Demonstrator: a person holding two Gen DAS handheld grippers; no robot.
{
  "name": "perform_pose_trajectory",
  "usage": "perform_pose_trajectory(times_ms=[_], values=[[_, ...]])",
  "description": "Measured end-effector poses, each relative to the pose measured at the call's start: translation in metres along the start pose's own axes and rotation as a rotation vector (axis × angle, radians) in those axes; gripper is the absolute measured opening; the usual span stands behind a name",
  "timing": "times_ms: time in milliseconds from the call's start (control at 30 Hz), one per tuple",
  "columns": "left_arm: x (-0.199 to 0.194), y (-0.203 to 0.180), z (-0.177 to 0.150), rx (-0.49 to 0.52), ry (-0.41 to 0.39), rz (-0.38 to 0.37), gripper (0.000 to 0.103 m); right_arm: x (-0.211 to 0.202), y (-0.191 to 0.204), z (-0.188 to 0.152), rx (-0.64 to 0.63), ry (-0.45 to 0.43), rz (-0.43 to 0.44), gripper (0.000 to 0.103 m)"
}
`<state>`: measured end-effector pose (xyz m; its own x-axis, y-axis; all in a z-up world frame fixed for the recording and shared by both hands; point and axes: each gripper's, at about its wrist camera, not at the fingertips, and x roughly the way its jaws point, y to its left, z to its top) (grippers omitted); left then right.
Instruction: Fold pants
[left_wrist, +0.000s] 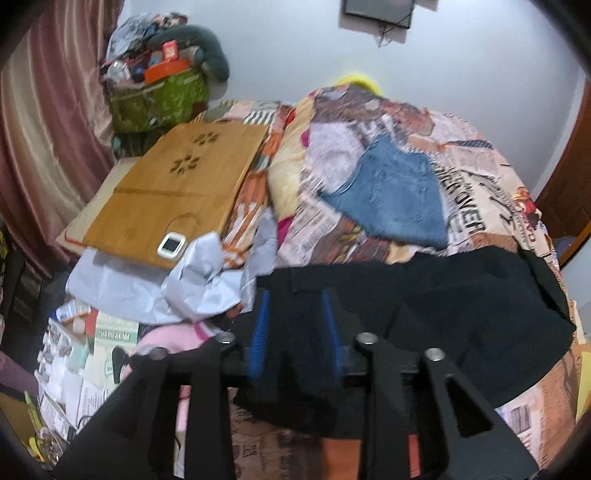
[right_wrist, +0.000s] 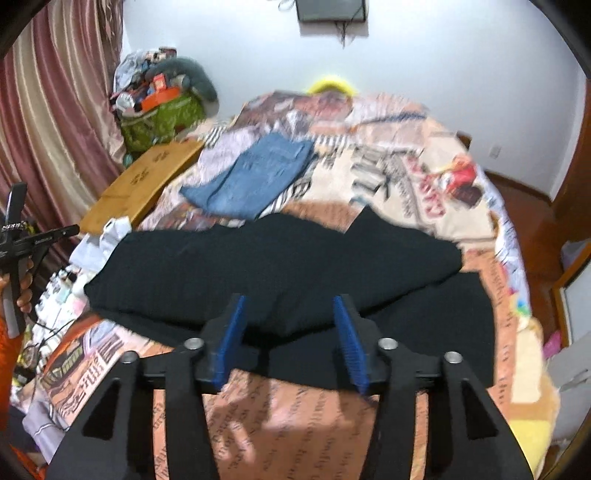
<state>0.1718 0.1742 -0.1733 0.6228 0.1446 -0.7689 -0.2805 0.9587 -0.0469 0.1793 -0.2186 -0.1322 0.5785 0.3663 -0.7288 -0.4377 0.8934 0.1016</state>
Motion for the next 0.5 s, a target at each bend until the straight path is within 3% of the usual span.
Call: perform_pose_trajectory(times_ms=[67,167,233,367,500], values=[[-0.004,-0.014,0.008,0.022,-0.020,-0.013,0.048,-0.007,-0.003,0.005,-0.009,-0.031,-0.029,0.055],[-0.008,-0.036,0.020,0.050,-0.038,-0.050,0.059,-0.010,-0.010,0.013,-0.016,-0.062,-0.067,0.067],[-0.009,-0.053,0.030,0.075,-0.052,-0.067,0.066,-0.009,-0.014,0.018,-0.018,-0.074,-0.094,0.082],[-0.008,-0.089,0.044,0.137,-0.085,-0.087,0.083,-0.006,-0.026,0.025,-0.025,-0.091,-0.147,0.084],[0.001,-0.124,0.053,0.198,-0.090,-0.122,0.086,0.002,-0.041,0.029,-0.021,-0.081,-0.165,0.087]])
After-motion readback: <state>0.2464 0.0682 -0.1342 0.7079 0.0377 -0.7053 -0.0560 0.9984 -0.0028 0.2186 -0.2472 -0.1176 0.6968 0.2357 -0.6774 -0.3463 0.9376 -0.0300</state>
